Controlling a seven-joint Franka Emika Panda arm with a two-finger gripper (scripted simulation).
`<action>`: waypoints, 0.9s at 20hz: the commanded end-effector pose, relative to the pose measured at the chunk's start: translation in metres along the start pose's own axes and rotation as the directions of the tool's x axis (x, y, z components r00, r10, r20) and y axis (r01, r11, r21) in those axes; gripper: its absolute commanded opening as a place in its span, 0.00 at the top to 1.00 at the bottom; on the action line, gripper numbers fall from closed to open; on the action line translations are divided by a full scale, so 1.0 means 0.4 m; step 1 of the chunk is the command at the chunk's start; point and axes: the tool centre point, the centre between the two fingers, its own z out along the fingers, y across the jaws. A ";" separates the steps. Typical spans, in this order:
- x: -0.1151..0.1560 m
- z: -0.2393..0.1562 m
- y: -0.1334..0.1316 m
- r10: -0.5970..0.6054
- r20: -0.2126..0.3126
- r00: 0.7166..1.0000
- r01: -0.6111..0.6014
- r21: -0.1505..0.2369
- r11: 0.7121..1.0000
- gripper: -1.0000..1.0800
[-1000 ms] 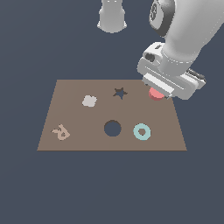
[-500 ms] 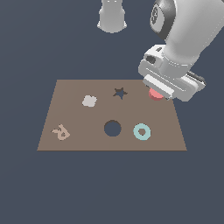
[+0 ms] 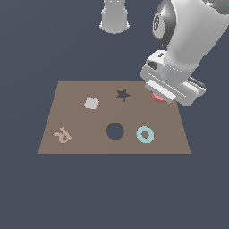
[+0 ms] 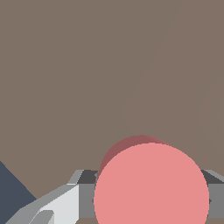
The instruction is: Insert a designated object into the corresponding slot on a board.
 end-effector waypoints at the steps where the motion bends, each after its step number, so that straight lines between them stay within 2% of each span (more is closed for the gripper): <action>1: 0.000 0.002 0.001 0.000 0.000 1.000 0.000 -0.001 1.000 1.00; 18: 0.008 -0.007 0.007 -0.019 0.000 1.000 0.019 -0.001 1.000 1.00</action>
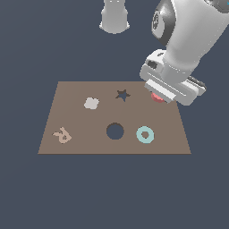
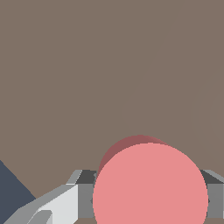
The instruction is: Insert a designated object into the corresponding slot on a board.
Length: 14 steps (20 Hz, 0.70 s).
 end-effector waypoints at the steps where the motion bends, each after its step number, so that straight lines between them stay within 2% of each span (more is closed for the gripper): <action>1: 0.007 -0.001 0.005 -0.013 0.000 1.000 0.013 0.000 1.000 1.00; 8: 0.042 -0.002 0.031 -0.089 0.000 0.996 0.089 0.000 0.996 1.00; 14: 0.093 -0.004 0.063 -0.194 -0.001 0.981 0.194 0.000 0.981 1.00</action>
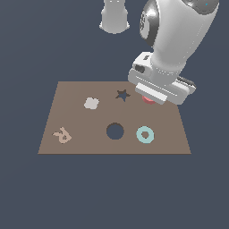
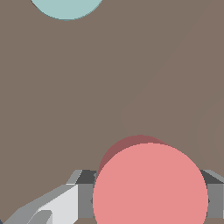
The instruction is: Insert a designated object into the corresponding slot on a board.
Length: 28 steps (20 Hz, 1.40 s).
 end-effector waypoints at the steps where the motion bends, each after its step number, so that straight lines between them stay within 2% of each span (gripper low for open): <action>1: 0.023 -0.002 0.018 -0.050 -0.001 0.999 0.050 0.000 0.999 1.00; 7: 0.097 -0.004 0.064 -0.199 -0.001 0.980 0.199 0.000 0.980 1.00; 12: 0.175 -0.007 0.098 -0.340 -0.001 0.941 0.340 0.000 0.941 1.00; 20: 0.306 -0.012 0.124 -0.543 -0.001 0.840 0.543 0.000 0.840 1.00; 28: 0.404 -0.015 0.120 -0.677 -0.001 0.736 0.677 0.000 0.736 1.00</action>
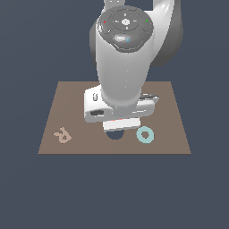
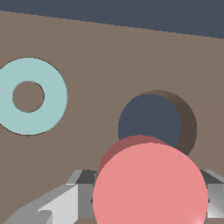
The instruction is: Insert a designated object into the corresponding slot on a board.
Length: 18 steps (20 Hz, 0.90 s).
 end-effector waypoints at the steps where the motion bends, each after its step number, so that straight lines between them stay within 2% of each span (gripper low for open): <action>1: 0.023 -0.002 0.014 -0.047 0.000 0.999 0.047 0.000 0.999 1.00; 9: 0.070 -0.003 0.036 -0.137 0.000 0.991 0.137 0.000 0.991 1.00; 18: 0.078 0.002 0.039 -0.153 0.000 0.988 0.153 0.000 0.988 1.00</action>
